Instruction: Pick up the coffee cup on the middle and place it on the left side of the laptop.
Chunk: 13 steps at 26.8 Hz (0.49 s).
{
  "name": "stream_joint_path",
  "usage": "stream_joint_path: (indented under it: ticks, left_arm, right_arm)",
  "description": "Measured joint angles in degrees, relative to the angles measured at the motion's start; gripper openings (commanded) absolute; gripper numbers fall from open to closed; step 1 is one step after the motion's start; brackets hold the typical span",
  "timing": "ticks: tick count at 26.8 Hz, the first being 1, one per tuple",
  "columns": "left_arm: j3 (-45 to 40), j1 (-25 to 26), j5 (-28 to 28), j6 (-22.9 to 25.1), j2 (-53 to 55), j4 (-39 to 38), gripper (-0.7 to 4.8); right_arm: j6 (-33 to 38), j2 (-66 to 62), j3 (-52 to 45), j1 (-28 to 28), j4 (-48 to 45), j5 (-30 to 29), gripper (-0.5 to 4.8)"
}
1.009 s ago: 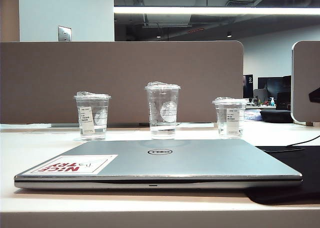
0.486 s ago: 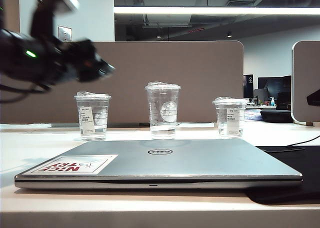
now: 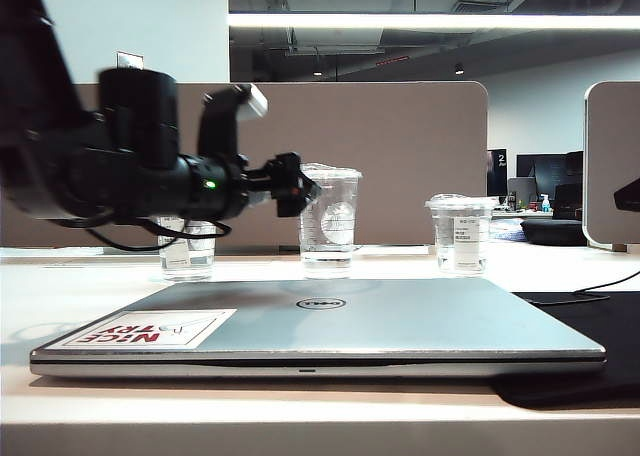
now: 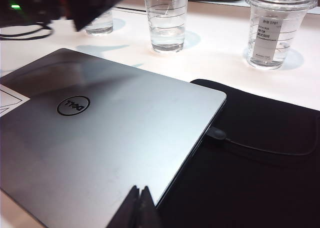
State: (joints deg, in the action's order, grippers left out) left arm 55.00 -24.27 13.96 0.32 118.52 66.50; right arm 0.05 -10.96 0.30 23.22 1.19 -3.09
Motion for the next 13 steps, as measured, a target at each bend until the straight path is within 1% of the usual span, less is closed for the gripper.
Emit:
stream_joint_path:
  ticks: [1,2,7,13]
  left_arm:
    - [2.08,0.02,0.0,-0.04,1.25,-1.49,4.79]
    - [5.25,0.04,-0.04,-0.15,3.15,-4.66,4.79]
    - [12.35,0.02,-0.02,-0.15,7.08,-11.89,4.79]
    - [18.23,0.04,-0.02,-0.15,11.87,-14.93,4.79]
  right_arm:
    - [-0.02,0.02,0.0,0.0,0.0,0.0,-0.05]
    - [-0.02,0.07,0.02,0.0,0.0,0.0,-0.05]
    - [-0.02,0.07,0.0,0.02,0.0,0.0,-0.05]
    - [-0.02,0.07,0.0,0.04,0.0,0.0,-0.05]
